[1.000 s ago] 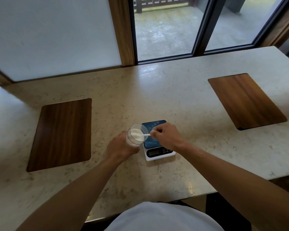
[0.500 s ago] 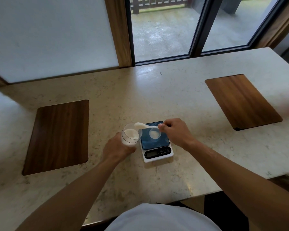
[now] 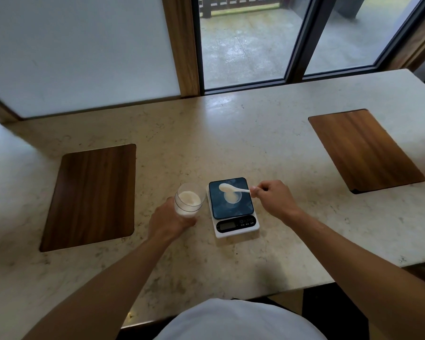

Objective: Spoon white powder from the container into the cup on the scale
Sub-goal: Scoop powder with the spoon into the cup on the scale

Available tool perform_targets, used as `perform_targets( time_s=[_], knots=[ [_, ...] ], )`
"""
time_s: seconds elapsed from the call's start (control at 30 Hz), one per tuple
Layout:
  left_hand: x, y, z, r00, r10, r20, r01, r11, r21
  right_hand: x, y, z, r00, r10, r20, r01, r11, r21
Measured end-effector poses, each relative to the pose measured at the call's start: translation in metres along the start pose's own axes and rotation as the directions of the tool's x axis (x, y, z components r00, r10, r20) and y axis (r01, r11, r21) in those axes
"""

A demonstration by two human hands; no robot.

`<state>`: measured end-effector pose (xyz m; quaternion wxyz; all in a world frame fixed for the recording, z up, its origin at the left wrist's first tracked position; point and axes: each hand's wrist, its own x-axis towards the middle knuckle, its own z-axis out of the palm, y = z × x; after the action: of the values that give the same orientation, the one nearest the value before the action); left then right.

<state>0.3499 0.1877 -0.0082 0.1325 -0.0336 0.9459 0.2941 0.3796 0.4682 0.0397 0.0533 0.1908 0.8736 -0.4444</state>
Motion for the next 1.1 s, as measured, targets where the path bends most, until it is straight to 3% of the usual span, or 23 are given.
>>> perform_targets(
  time_s=[0.43, 1.1],
  knots=[
    [-0.005, 0.004, -0.003, 0.999, -0.042, 0.026, 0.043, 0.998, -0.039, 0.005, 0.019, 0.013, 0.994, 0.107, -0.028, -0.108, 0.993, -0.046],
    [-0.004, 0.002, 0.0, 0.999, -0.033, 0.002, 0.033, 0.999, -0.01, 0.012, 0.02, 0.024, 0.995, 0.026, -0.096, -0.045, 0.978, -0.203]
  ],
)
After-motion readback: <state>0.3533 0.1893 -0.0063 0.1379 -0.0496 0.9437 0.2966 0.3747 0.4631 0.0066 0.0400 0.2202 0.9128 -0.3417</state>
